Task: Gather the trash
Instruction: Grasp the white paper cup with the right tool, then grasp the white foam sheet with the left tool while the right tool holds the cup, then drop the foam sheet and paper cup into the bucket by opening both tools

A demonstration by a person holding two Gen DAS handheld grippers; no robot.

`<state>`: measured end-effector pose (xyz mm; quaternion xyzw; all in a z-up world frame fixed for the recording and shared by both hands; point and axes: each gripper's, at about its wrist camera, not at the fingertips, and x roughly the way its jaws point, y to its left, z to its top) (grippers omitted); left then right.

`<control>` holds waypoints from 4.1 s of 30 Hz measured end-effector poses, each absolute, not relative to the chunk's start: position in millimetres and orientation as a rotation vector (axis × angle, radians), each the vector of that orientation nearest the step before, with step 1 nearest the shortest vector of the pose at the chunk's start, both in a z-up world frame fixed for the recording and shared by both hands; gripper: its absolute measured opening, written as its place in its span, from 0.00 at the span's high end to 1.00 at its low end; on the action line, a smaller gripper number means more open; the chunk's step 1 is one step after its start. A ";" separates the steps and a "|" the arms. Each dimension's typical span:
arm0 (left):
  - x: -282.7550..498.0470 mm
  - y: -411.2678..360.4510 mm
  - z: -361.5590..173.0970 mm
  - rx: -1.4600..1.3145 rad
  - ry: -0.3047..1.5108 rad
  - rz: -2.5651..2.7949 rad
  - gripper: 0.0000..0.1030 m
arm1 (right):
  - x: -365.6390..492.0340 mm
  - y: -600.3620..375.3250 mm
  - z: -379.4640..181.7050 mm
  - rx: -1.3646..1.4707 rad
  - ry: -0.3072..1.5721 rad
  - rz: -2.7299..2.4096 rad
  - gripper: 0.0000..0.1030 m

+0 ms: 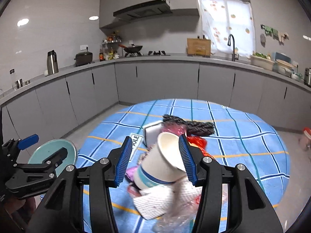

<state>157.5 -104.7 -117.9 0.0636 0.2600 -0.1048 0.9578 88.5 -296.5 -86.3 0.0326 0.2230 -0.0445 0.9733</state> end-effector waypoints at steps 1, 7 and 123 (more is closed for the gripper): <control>157.2 -110.4 -119.2 0.135 0.531 -0.223 0.06 | 89.0 -298.2 -88.1 0.064 0.455 -0.087 0.51; 154.5 -122.6 -126.7 0.150 0.548 -0.246 0.05 | 96.6 -296.7 -97.1 0.026 0.495 -0.076 0.59; 127.1 -48.2 -61.0 0.055 0.449 -0.233 0.86 | 53.6 -238.0 -39.5 0.013 0.231 0.048 0.95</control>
